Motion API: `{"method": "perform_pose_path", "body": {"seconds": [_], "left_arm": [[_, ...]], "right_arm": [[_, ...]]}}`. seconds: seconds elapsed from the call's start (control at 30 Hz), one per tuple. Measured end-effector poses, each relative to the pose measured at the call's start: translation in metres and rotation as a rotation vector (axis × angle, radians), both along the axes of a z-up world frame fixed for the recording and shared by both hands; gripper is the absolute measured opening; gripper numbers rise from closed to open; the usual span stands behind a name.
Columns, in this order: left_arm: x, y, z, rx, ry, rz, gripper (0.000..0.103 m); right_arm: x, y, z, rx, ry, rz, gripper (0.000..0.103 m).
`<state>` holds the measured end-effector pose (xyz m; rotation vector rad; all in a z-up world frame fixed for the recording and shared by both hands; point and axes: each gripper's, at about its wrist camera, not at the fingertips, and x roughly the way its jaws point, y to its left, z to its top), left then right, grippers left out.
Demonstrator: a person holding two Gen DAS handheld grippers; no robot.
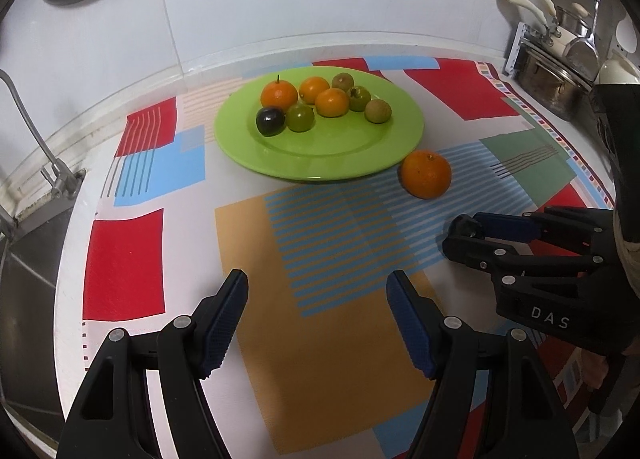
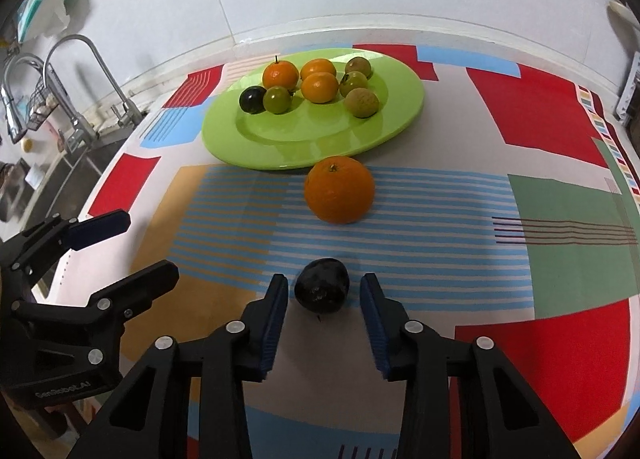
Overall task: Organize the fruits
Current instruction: 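Grasp a black plum with the right tool while the left tool grasps a large orange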
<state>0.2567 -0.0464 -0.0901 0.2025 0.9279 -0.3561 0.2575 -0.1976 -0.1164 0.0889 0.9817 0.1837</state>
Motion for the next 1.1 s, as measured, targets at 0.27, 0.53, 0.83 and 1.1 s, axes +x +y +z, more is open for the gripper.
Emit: {"method": "perform_pose_path", "body": {"seconds": [0.27,0.53,0.83,1.1], "left_arm": [[0.002,-0.005,0.001,-0.006,0.0,0.007,0.071],[0.001,-0.021,0.012,-0.02,-0.03,-0.014,0.071],[0.015,-0.053,0.02,-0.068,-0.034,-0.055,0.071],[0.036,-0.08,0.008,-0.112,0.005,-0.035,0.071]], "right_arm": [[-0.002,0.001,0.002,0.0,-0.012,0.033,0.029],[-0.009,-0.011,0.016,0.014,-0.052,0.023,0.029],[-0.008,-0.042,0.027,0.016,-0.094,-0.03,0.029],[0.001,-0.071,0.033,0.014,-0.099,-0.085,0.029]]}}
